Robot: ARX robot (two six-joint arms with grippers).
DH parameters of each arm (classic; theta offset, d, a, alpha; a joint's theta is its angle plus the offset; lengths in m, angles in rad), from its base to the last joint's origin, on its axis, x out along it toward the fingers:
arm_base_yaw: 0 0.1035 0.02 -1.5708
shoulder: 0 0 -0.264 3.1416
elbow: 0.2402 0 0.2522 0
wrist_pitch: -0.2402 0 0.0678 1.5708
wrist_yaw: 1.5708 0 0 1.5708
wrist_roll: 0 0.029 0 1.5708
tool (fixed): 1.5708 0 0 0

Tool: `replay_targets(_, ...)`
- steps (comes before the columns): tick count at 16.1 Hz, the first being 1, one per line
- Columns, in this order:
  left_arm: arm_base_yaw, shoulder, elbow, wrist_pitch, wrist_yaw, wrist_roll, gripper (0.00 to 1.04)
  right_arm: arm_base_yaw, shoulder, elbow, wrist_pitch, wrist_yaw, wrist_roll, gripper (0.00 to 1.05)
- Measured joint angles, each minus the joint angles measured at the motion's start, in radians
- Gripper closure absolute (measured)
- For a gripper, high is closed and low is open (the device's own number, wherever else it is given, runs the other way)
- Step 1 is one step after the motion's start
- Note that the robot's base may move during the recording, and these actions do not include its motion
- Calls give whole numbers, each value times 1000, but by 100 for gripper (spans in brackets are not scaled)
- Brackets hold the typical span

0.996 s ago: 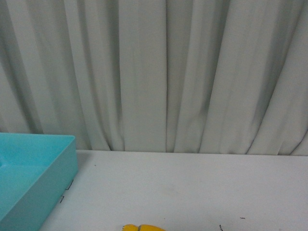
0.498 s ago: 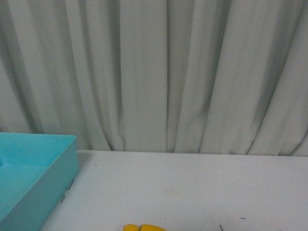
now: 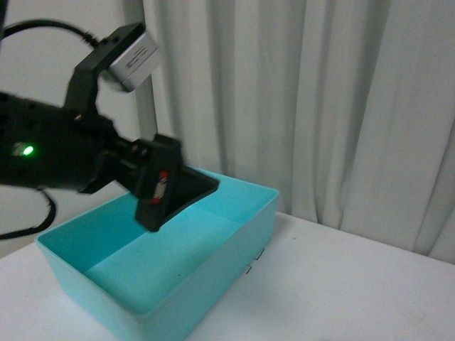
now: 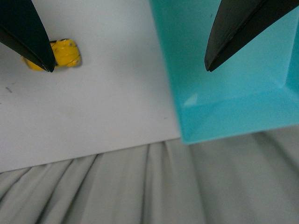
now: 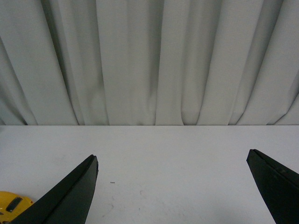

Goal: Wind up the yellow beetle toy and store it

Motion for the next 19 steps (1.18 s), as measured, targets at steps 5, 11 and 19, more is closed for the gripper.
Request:
replay_targets(5, -373, 288, 169, -52, 93, 242, 7, 0, 0, 0, 0, 0, 0, 7)
replay_targets(11, -604, 546, 278, -52, 45, 470, 7, 0, 0, 0, -1, 0, 0, 7)
replay_targets(19, -617, 998, 576, -230, -154, 833, 7, 0, 0, 0, -1, 0, 0, 7)
